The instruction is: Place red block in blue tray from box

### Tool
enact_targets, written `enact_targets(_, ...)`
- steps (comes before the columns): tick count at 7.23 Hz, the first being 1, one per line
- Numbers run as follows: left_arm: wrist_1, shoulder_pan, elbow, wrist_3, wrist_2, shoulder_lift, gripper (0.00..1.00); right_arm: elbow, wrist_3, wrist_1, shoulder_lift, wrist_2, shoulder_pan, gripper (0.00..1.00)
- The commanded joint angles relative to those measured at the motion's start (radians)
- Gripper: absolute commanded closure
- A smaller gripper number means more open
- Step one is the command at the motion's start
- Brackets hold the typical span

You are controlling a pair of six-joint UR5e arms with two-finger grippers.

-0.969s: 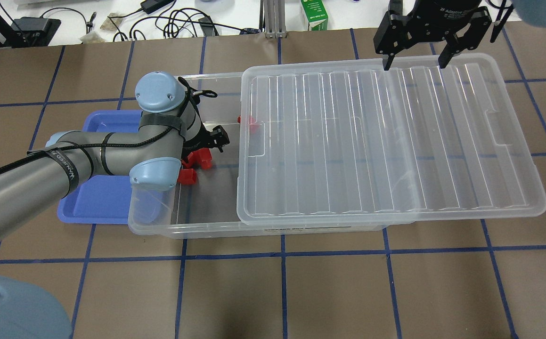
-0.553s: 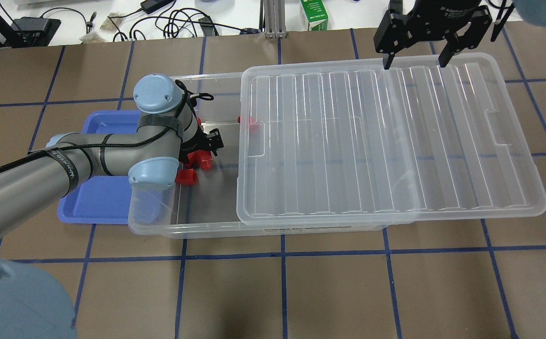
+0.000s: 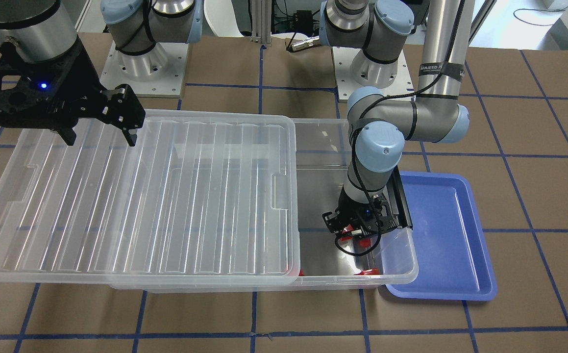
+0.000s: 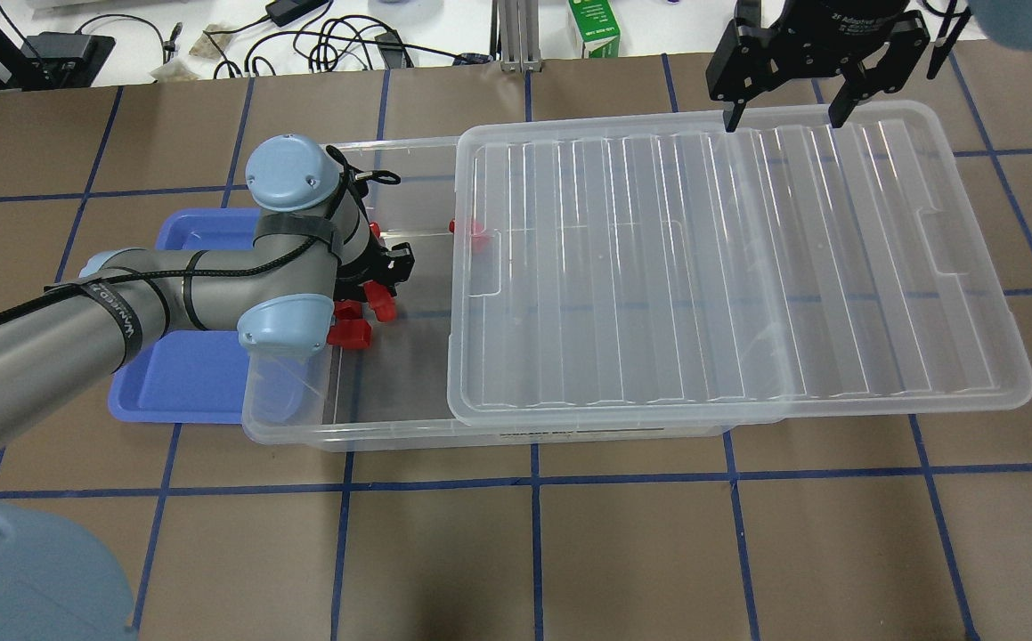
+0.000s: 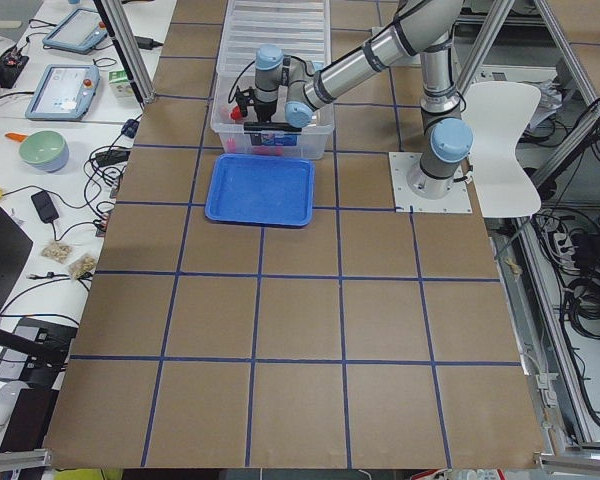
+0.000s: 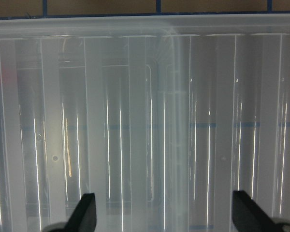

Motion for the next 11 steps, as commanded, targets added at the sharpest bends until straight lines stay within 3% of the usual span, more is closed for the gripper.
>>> enact_targets(1,0.0,0.0,0.005,0.001,0.003,0.009,0.69,0.0,0.0,0.0,0.0,0.0,0.0,0.0)
enact_targets(3,-0.034,0.002,0.014,0.001,0.02,0.081,0.69,0.0,0.0,0.0,0.0,0.0,0.0,0.0)
enact_targets(4,-0.113,0.002,0.032,0.001,0.02,0.132,0.69,0.0,0.0,0.0,0.0,0.0,0.0,0.0)
enact_targets(7,-0.556,0.002,0.253,0.001,0.017,0.268,0.68,0.0,0.0,0.002,0.0,0.0,0.0,0.0)
enact_targets(8,-0.642,0.005,0.314,0.002,0.017,0.281,0.68,0.0,0.0,0.0,0.0,0.001,0.0,0.0)
enact_targets(9,-0.675,0.044,0.35,0.078,0.02,0.282,0.68,0.0,0.0,0.002,0.0,0.0,0.0,0.0)
enact_targets(11,-0.683,0.309,0.332,0.407,-0.016,0.255,0.68,0.0,0.0,0.002,0.0,0.0,0.0,0.0)
